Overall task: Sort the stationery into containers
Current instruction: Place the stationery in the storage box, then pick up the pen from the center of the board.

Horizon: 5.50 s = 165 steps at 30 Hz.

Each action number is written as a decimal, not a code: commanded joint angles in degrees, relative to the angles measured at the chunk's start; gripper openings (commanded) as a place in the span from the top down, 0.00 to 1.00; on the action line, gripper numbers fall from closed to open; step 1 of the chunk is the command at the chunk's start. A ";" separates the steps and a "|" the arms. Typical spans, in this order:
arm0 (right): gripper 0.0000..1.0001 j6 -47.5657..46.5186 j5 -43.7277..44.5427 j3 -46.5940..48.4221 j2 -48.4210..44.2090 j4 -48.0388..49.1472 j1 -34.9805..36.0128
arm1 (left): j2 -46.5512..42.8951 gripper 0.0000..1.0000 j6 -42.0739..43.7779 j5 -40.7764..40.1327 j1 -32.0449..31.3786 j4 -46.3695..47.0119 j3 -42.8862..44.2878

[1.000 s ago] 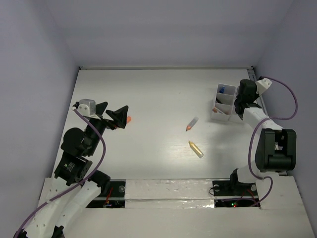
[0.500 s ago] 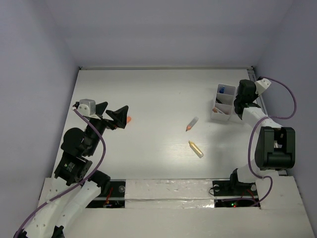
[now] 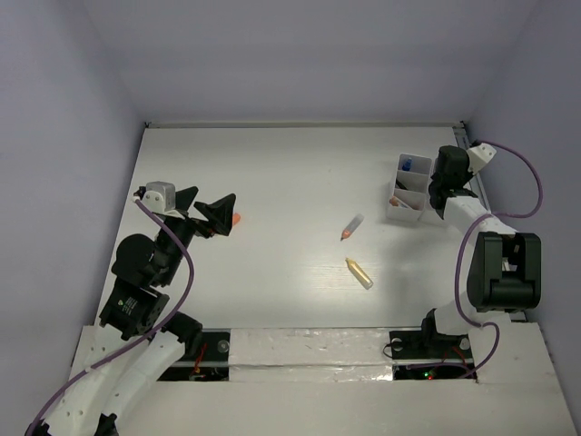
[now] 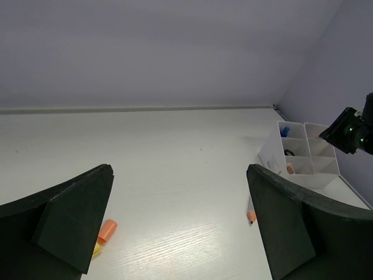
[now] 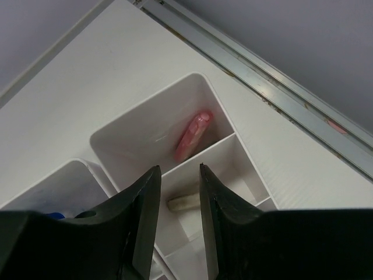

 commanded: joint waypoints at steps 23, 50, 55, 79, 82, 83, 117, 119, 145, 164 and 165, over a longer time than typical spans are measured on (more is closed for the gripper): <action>0.51 -6.27 -41.04 0.45 -13.83 -43.05 26.78 | 0.57 0.01 -0.81 3.13 -0.31 3.06 0.64; 0.41 -5.12 -36.56 1.24 4.89 -45.78 40.86 | 1.10 0.02 -0.90 4.18 -0.31 2.80 0.81; 0.59 -5.12 -36.56 1.94 6.74 -45.70 40.86 | 1.19 0.03 -1.08 6.20 -0.31 2.80 0.90; 0.94 4.98 -56.68 36.47 14.56 -16.52 42.62 | 6.02 0.10 -6.97 5.15 -0.31 -9.24 -3.05; 0.94 7.35 -60.81 37.98 17.11 -13.10 42.62 | 8.73 0.20 -8.28 5.76 -0.31 -8.28 -3.32; 0.94 7.97 -61.86 38.16 17.46 -12.22 43.14 | 9.53 0.22 -8.55 6.11 -0.31 -8.02 -3.14; 0.91 15.27 -77.78 26.29 14.04 2.99 45.52 | 26.41 0.60 -16.72 8.58 -0.84 7.28 -7.10; 0.91 15.44 -77.87 26.47 13.95 3.17 45.52 | 26.24 0.66 -16.72 8.32 -0.84 7.37 -7.19; 0.80 -4.76 -81.54 36.84 18.85 -9.29 40.07 | 17.62 1.00 -5.83 3.39 3.90 -8.89 8.27; 0.35 -30.42 -75.16 73.56 51.47 -23.46 51.94 | 15.43 1.00 -8.90 28.79 8.21 -0.46 20.50; 0.28 -31.39 -73.75 74.36 52.00 -23.46 52.89 | 15.42 1.00 -9.25 29.49 8.21 -0.20 20.41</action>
